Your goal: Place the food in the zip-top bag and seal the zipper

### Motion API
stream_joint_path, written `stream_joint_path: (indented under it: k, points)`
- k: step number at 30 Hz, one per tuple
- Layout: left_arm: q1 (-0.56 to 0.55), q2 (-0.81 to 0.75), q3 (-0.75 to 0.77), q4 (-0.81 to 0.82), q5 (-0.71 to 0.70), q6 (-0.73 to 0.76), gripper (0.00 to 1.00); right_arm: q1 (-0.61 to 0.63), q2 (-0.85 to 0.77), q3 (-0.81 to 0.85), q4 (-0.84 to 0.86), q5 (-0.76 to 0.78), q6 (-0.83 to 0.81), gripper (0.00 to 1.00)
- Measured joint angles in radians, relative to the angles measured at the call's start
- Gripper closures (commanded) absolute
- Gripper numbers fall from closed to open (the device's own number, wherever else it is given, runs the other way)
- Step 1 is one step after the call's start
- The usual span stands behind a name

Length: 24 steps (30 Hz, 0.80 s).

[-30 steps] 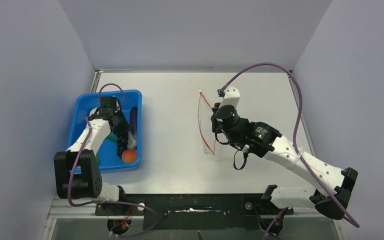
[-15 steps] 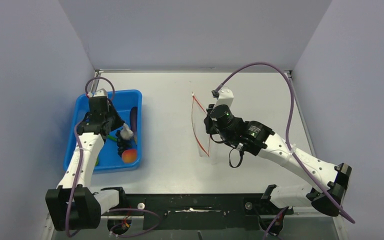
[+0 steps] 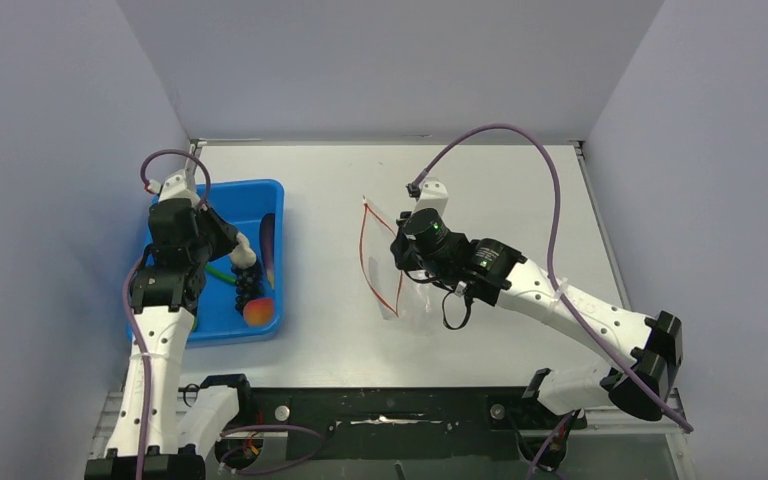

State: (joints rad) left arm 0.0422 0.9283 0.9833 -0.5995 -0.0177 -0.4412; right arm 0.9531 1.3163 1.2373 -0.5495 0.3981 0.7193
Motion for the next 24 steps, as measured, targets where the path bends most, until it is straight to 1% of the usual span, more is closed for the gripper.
stream_joint_path:
  k: [5,12,18,22,24]
  points:
    - [0.000,-0.076,0.022,0.002,0.078,-0.021,1.00,0.003,0.013,0.000,0.018,-0.018,0.012,1.00]
    - [0.000,-0.129,0.018,0.038,0.296,-0.101,1.00,0.003,0.015,-0.024,0.063,-0.054,0.031,1.00]
    - [0.000,-0.185,-0.039,0.160,0.482,-0.237,1.00,0.003,0.023,-0.036,0.108,-0.101,0.051,1.00]
    - [0.000,-0.211,-0.064,0.244,0.562,-0.321,1.00,0.003,0.023,-0.055,0.151,-0.150,0.065,1.00]
    - [0.000,-0.220,-0.093,0.320,0.603,-0.381,1.00,0.003,0.023,-0.064,0.175,-0.180,0.076,1.00]
